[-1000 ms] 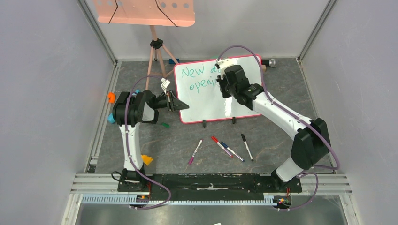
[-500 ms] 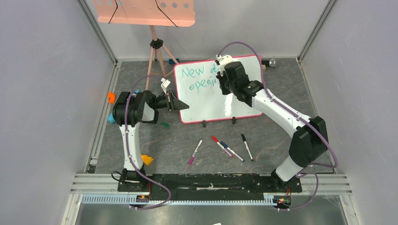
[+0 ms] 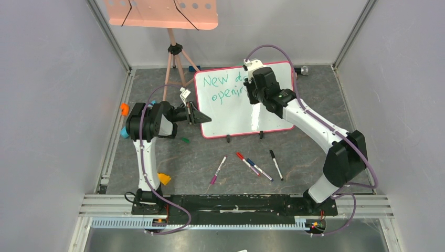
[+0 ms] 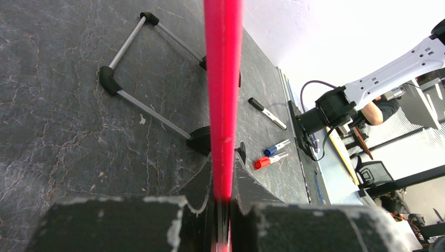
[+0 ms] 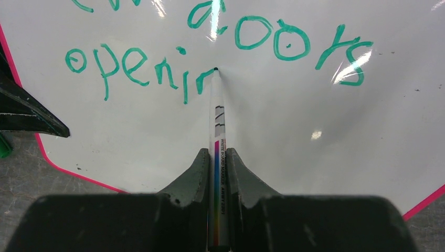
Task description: Write a sentence on the whiteboard
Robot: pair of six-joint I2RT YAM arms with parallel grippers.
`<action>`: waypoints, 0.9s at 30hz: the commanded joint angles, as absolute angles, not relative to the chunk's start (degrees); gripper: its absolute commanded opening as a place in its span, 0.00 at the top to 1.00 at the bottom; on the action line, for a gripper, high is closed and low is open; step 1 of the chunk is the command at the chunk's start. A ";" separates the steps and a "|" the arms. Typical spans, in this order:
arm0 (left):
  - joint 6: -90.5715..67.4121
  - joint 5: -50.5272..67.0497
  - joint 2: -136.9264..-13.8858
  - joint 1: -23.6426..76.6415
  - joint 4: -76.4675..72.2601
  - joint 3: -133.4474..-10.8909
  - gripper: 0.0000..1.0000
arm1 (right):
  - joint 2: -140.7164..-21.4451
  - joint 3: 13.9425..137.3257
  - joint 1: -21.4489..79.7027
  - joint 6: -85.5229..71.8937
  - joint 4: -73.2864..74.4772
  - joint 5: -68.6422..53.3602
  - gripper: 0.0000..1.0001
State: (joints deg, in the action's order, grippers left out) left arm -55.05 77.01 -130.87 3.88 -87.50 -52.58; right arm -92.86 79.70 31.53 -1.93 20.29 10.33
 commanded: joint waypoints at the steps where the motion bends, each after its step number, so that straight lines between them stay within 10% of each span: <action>1: -52.47 71.48 -133.93 2.92 -89.21 -52.91 0.98 | -92.22 78.62 30.60 -2.14 21.11 11.51 1.00; 27: -52.47 71.46 -133.86 2.96 -89.21 -53.01 0.98 | -86.33 77.21 30.52 -2.91 20.58 7.92 1.00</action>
State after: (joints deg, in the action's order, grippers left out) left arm -55.02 77.10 -130.87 3.88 -87.55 -52.58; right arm -89.27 74.85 30.89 -2.39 20.88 7.64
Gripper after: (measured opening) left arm 0.106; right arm 0.135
